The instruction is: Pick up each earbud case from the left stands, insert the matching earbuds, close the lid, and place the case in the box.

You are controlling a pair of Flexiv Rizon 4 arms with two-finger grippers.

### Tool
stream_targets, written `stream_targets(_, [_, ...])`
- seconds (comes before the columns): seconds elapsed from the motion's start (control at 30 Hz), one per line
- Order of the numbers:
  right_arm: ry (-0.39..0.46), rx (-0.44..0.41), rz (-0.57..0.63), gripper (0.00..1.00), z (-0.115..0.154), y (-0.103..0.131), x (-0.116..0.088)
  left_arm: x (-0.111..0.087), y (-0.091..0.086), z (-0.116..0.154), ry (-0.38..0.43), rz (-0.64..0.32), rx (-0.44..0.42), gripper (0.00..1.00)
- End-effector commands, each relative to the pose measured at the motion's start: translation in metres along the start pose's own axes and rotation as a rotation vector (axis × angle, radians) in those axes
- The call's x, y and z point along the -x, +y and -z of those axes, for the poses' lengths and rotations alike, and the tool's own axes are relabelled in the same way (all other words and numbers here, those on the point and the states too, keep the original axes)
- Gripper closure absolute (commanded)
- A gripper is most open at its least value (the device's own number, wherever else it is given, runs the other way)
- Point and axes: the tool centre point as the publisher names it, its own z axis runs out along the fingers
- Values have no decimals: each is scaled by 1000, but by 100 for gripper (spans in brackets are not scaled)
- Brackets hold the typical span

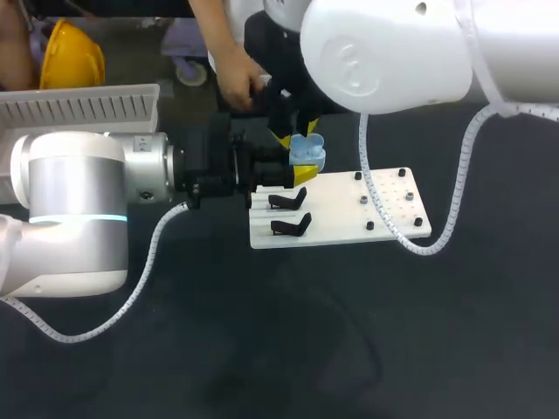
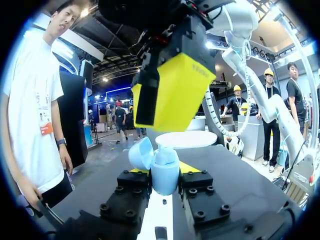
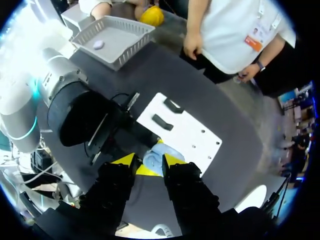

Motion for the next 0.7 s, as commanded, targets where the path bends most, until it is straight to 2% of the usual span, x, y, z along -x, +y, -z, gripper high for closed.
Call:
stream_targets(0.03, [-53, -27, -11, 63, 9, -6, -5, -1, -2, 0, -4, -4, 10, 100])
stream_targets(0.17, [-106, -40, -56, 58, 2, -28, 9, -1, -2, 0, -4, -4, 10, 100])
stream_targets(0.33, [-113, -37, -95, 58, -14, -50, 19, -1, -2, 0, -4, -4, 10, 100])
stream_targets(0.5, [-78, -34, -111, 58, -30, -59, 19, -1, -2, 0, -4, -4, 10, 100])
stream_targets(0.7, [-51, -24, -125, 58, -40, -58, 11, -1, -2, 0, -4, -4, 10, 100])
